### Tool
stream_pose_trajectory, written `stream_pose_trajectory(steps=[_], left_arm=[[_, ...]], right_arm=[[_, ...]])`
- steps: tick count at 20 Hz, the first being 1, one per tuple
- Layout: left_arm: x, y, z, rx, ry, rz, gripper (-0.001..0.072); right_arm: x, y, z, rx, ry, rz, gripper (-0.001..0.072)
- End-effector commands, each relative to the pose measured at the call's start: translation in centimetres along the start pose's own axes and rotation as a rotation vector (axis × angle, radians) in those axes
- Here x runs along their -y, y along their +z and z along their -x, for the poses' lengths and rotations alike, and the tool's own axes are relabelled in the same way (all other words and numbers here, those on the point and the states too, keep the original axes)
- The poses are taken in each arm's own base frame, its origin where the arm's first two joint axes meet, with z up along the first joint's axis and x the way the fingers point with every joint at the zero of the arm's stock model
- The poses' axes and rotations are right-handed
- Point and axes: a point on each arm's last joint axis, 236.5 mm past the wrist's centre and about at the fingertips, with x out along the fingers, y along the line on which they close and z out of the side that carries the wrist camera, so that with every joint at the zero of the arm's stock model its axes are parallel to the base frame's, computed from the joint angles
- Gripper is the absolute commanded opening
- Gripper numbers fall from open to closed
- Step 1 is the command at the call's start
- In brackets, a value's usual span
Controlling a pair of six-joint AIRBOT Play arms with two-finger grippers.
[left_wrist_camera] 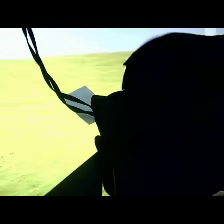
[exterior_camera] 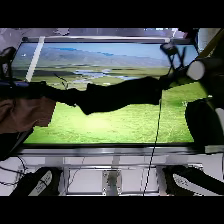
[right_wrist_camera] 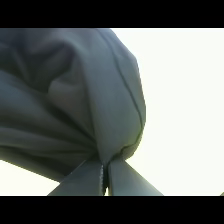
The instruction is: Fold the clothes and pants, and hang the long-sleeved shirts on hangers.
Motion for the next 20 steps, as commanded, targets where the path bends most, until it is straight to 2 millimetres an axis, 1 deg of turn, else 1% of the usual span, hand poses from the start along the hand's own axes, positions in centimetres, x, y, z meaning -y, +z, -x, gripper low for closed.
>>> stream_pose_trajectory(steps=[1,2,3,4,5,6,8,9,11,13,15,17,18,19,20], left_arm=[[-0.4,0.7,4.7,0.128,0.061,-0.013,0.0022],[0.0,0.4,5.3,0.134,0.060,-0.019,0.0022],[0.2,0.0,5.7,0.127,0.058,-0.024,0.0021],[0.3,-0.5,5.8,0.111,0.059,-0.027,0.0022],[-0.1,-1.2,5.8,0.084,0.075,-0.030,0.0022],[-0.6,-1.8,5.8,0.060,0.098,-0.033,0.0022],[-2.6,-2.3,6.0,0.035,0.180,-0.045,0.0022],[-3.8,-2.5,6.3,0.025,0.235,-0.052,0.0021],[-6.2,-2.8,7.0,0.005,0.340,-0.067,0.0022],[-8.4,-3.1,7.9,-0.011,0.437,-0.077,0.0021],[-9.6,-3.2,8.5,-0.019,0.494,-0.080,0.0021],[-10.6,-3.1,9.0,-0.008,0.521,-0.061,0.0021],[-11.1,-3.1,9.2,-0.004,0.534,-0.046,0.0021],[-11.7,-3.3,9.5,-0.003,0.548,-0.027,0.0020],[-12.3,-3.4,9.9,-0.003,0.563,-0.006,0.0020]], right_arm=[[2.3,4.9,9.3,0.274,-0.075,0.008,0.0010],[1.4,5.5,10.5,0.311,-0.035,-0.002,0.0010],[0.4,4.9,10.5,0.294,0.006,-0.007,0.0010],[-1.0,3.4,9.8,0.221,0.067,-0.011,0.0010],[-2.7,1.5,8.8,0.126,0.138,-0.014,0.0010],[-5.2,-0.9,7.7,0.014,0.246,-0.014,0.0011],[-10.1,-4.3,6.0,-0.127,0.455,0.009,0.0011],[-12.5,-5.4,5.1,-0.153,0.547,0.021,0.0010],[-16.9,-6.8,3.2,-0.159,0.692,0.043,0.0009],[-21.1,-7.7,1.1,-0.126,0.789,0.067,0.0008],[-25.1,-9.1,-0.7,-0.128,0.864,0.104,0.0008],[-28.2,-10.2,-2.4,-0.153,0.898,0.159,0.0009],[-29.0,-10.1,-3.6,-0.148,0.887,0.156,0.0050],[-29.0,-9.4,-4.5,-0.129,0.868,0.136,0.0246],[-28.2,-8.4,-5.2,-0.098,0.833,0.125,0.0438]])
